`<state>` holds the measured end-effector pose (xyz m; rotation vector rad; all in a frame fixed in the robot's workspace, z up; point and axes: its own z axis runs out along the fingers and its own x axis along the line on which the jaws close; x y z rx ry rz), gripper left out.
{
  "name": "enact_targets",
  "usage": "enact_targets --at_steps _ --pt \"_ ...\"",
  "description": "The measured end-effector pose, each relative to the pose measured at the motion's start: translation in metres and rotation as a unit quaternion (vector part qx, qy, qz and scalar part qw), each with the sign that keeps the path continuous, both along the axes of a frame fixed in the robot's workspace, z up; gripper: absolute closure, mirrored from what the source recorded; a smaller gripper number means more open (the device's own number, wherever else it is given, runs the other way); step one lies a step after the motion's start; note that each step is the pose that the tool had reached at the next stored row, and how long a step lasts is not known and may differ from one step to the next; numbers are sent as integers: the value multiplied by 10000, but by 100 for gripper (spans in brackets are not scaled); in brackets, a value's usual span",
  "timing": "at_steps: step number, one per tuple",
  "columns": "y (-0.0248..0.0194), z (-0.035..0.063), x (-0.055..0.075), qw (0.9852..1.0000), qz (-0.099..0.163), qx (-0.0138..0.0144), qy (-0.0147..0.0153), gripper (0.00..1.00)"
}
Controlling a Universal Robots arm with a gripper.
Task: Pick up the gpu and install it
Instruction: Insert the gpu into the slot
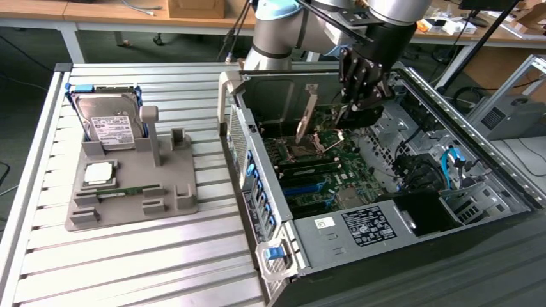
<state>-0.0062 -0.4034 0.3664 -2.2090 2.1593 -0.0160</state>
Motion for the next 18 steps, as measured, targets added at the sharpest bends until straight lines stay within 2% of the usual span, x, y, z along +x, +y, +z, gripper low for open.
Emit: enact_targets --at_steps 18 --pt "-9 -35 -11 10000 0 -4 0 73"
